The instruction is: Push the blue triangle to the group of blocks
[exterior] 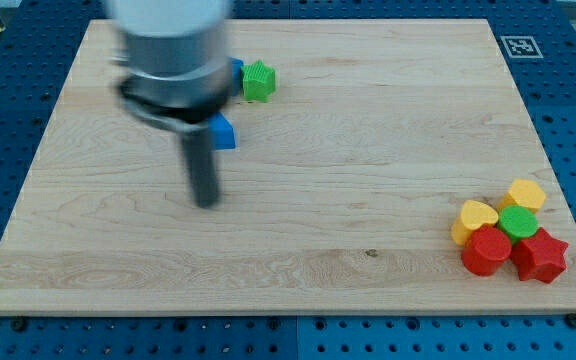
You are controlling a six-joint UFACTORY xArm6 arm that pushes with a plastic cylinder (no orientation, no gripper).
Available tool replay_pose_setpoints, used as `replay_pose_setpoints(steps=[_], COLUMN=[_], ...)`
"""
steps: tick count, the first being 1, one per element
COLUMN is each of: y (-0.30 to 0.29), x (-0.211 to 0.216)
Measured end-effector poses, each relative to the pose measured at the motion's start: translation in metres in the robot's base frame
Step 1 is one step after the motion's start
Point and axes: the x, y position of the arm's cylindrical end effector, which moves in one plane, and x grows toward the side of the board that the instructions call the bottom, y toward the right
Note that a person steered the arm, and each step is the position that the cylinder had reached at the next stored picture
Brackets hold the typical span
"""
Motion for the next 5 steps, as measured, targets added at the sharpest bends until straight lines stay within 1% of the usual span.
replay_pose_setpoints(steps=[1,2,3,4,5], y=[-0.108,-0.110,-0.047,0.033,0.103], x=[-0.063,-0.124,-0.112,-0.082,-0.062])
